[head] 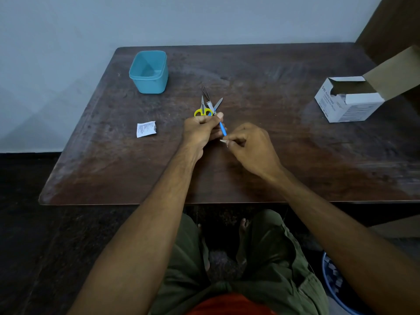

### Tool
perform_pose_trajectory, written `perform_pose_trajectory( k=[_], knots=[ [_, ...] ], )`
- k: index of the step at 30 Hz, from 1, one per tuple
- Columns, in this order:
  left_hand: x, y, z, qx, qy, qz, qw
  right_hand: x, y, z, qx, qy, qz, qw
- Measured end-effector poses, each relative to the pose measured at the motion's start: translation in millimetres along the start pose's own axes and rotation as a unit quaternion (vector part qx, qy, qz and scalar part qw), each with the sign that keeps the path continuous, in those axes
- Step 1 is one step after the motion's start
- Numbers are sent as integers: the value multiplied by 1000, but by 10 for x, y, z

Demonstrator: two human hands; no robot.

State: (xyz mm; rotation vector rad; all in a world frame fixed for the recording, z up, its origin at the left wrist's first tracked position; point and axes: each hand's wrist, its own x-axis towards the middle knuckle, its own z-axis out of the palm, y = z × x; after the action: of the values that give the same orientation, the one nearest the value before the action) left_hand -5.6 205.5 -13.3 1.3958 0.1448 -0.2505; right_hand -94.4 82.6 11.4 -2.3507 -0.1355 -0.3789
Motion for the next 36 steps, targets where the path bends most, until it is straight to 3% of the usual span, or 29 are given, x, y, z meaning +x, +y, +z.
perform_pose_trajectory(
  k=[7, 13, 18, 22, 25, 30, 36],
  knots=[
    [16, 13, -1, -20, 4, -8, 1000, 52, 2, 166, 75, 66, 59, 993],
    [-27, 27, -81, -13, -97, -33, 995, 90, 29, 198, 224, 89, 151, 959],
    [-36, 55, -129, -50, -91, -46, 993, 84, 17, 179, 213, 42, 129, 968],
    [-41, 48, -111, -53, -75, -39, 995, 203, 62, 49, 239, 102, 127, 957],
    [-59, 45, -86, -35, -74, -26, 996, 366, 62, -38, 114, 134, 55, 983],
    [-73, 12, -87, -36, -81, 4, 996, 493, 37, 21, -89, -12, -69, 994],
    [-51, -13, -84, -21, -73, 14, 997, 620, 73, -20, -130, -12, -39, 991]
  ],
)
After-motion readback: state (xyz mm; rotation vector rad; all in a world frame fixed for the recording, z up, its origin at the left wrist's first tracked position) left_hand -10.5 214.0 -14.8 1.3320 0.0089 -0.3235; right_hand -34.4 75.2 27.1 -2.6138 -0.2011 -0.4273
